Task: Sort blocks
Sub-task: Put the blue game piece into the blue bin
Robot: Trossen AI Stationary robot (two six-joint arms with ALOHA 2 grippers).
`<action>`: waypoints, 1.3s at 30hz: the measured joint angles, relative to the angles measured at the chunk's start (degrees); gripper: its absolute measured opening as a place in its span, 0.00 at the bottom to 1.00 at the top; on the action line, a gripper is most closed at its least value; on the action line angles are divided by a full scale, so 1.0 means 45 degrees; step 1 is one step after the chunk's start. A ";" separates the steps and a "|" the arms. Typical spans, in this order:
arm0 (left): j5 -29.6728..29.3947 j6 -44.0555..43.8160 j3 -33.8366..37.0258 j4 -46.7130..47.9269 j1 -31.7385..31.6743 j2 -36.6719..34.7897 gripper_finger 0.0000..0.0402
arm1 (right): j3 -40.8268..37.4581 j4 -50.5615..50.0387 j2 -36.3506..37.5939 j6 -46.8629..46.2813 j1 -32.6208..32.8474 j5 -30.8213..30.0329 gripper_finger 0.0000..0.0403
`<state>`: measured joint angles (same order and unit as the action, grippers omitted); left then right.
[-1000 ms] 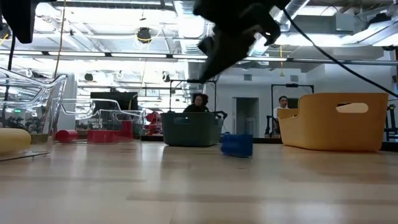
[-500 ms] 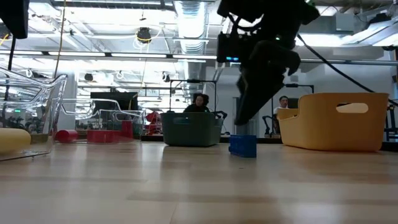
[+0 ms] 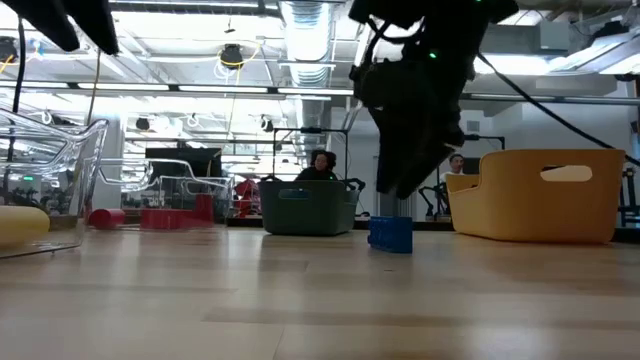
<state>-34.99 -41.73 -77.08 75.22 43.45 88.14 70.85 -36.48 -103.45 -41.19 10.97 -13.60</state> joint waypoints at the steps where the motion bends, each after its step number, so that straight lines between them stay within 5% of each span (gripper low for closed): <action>1: -0.0093 0.0169 0.0000 -0.0016 -0.0001 0.0000 0.59 | 0.0132 -0.0068 -0.0043 -0.0331 0.0063 -0.0283 0.70; 18: -0.0129 0.1397 0.0005 0.0030 0.0014 0.0000 0.59 | 0.3025 -0.2695 -0.3097 -0.3206 0.0575 -0.1204 0.70; 39: 0.0182 -0.0405 0.0015 0.0076 0.0504 0.0000 0.59 | 0.2977 -0.3840 -0.3650 -0.1496 0.0360 -0.0753 0.60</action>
<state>-34.17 -43.56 -77.01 75.56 45.71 88.14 84.25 -53.76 -119.87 -47.92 12.59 -16.99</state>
